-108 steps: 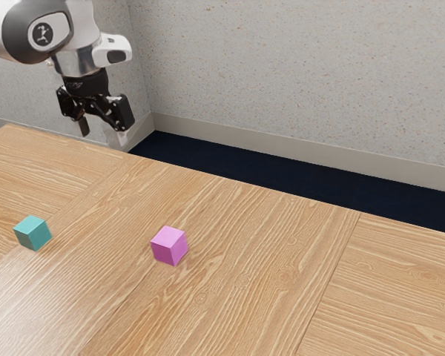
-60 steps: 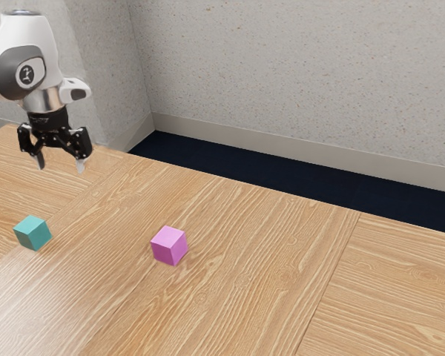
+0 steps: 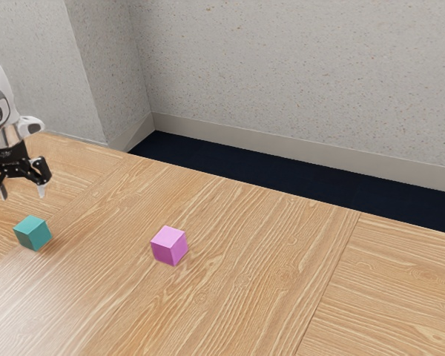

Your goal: Pick up the blue block with one arm, and put the blue block on the pink block with one arm

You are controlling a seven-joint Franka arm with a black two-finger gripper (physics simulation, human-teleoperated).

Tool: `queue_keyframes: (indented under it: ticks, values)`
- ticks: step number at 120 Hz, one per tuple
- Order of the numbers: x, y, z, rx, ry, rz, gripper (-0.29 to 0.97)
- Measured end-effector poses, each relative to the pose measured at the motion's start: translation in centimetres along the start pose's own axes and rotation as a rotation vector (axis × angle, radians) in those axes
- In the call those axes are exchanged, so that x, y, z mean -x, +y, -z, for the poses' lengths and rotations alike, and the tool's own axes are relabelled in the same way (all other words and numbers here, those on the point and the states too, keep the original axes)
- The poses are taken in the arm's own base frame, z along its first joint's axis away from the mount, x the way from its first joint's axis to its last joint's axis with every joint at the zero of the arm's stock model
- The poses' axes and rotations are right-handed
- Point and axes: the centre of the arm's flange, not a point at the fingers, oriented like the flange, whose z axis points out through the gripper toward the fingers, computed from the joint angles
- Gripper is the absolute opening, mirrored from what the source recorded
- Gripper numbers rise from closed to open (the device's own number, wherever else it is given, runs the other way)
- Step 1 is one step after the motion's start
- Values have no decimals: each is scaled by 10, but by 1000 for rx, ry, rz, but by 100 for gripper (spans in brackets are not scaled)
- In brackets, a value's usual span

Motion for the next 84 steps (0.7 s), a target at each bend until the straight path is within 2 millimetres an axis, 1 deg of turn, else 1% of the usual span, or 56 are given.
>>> queue_keyframes:
  ticks: [14,19,23,48,72,84]
  values:
    - [-7,16,-19,8,16,-66,68]
    - [-8,17,-27,9,18,-84,68]
    - [-10,13,-35,9,20,-97,68]
    - [-18,-34,-74,12,27,-185,68]
    - [-29,-36,-89,1,90,-336,68]
    - [-26,-35,-101,4,106,-397,68]
